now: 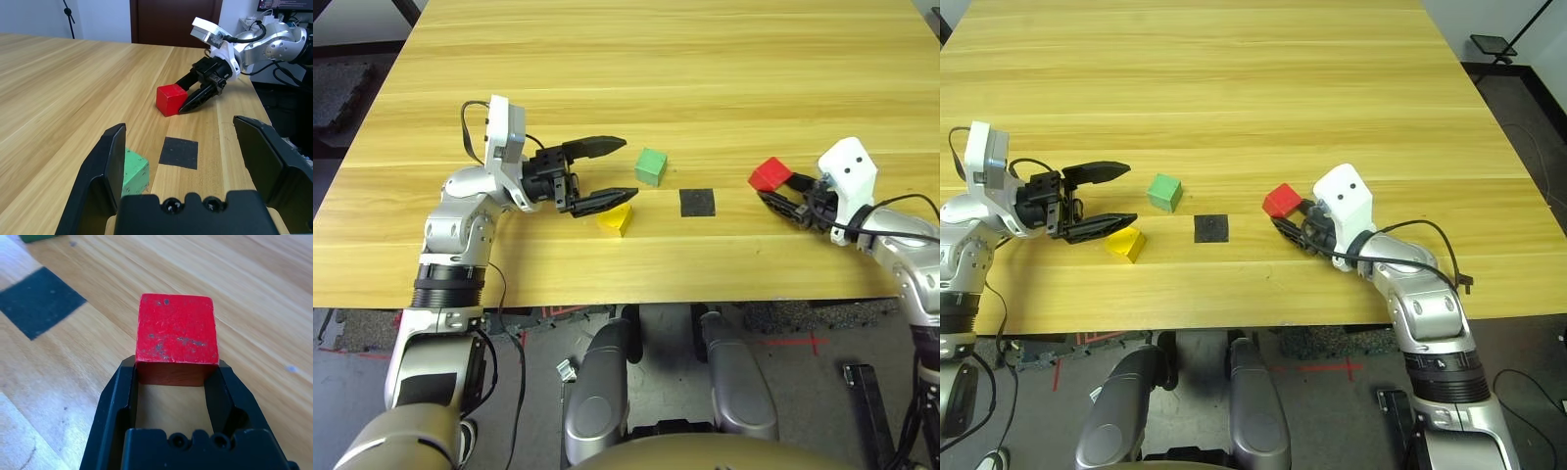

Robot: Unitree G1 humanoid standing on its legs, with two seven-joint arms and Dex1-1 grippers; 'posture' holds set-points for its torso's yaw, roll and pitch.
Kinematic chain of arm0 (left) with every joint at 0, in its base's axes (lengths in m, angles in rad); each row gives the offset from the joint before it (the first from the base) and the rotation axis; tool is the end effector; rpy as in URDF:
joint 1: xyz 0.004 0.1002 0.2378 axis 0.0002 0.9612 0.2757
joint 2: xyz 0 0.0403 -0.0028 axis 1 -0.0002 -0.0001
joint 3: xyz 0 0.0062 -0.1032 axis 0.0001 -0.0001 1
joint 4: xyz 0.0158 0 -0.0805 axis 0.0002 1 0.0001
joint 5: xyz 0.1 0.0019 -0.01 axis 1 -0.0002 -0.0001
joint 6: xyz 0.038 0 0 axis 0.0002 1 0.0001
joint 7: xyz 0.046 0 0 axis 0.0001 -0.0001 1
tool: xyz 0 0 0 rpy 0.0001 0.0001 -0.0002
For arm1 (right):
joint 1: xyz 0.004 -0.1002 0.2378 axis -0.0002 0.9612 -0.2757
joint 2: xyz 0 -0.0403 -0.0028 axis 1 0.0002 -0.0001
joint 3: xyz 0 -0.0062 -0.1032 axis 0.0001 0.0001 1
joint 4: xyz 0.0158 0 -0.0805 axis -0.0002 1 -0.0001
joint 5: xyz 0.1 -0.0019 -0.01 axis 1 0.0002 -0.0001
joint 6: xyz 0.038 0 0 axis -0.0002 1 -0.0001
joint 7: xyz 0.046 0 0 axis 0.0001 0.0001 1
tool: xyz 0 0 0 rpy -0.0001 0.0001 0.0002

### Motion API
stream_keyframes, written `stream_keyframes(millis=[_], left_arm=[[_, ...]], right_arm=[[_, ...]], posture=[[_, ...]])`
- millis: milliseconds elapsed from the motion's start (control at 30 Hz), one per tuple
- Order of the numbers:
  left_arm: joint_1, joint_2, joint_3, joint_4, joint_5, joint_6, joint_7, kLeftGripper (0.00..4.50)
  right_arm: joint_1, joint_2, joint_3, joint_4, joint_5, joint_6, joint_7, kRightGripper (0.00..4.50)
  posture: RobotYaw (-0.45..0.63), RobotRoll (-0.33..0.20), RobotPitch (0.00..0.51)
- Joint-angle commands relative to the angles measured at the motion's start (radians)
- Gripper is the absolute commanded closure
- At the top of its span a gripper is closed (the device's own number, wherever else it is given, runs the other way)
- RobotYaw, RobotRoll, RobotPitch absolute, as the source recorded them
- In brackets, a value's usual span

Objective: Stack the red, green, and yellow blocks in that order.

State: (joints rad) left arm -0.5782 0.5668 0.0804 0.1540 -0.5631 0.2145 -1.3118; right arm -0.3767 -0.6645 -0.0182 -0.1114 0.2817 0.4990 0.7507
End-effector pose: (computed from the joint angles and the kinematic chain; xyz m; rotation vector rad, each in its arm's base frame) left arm 0.2911 0.2400 0.1884 0.1358 -0.2383 -1.3218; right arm 0.2576 -0.2413 0.1675 -0.3605 0.1500 0.7134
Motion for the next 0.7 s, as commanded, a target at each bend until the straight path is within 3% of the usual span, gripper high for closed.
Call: stream_keyframes(millis=[33, 200, 367, 567, 700], left_arm=[[0.013, -0.001, 0.007, -0.012, -0.007, 0.001, 0.003, 0.00], [0.013, -0.005, 0.010, -0.004, -0.004, -0.009, 0.003, 0.00], [0.018, -0.005, 0.012, -0.021, -0.010, -0.007, 0.001, 0.00], [0.030, 0.006, 0.022, -0.045, -0.008, -0.007, 0.006, 0.00], [0.033, 0.018, 0.028, -0.057, -0.003, -0.009, 0.006, 0.00]], right_arm=[[-0.086, -0.060, 0.025, 0.014, 0.056, 0.003, 0.165, 2.47], [-0.200, -0.122, 0.087, 0.080, 0.092, 0.010, 0.390, 2.47], [-0.311, -0.129, 0.169, 0.184, 0.060, -0.033, 0.540, 2.47], [-0.441, -0.054, 0.241, 0.368, -0.021, -0.153, 0.602, 2.47], [-0.470, 0.006, 0.252, 0.434, -0.058, -0.219, 0.598, 2.47]], posture=[[0.18, 0.045, 0.305], [0.19, 0.039, 0.294], [0.22, 0.036, 0.280], [0.25, 0.044, 0.268], [0.26, 0.047, 0.270]])
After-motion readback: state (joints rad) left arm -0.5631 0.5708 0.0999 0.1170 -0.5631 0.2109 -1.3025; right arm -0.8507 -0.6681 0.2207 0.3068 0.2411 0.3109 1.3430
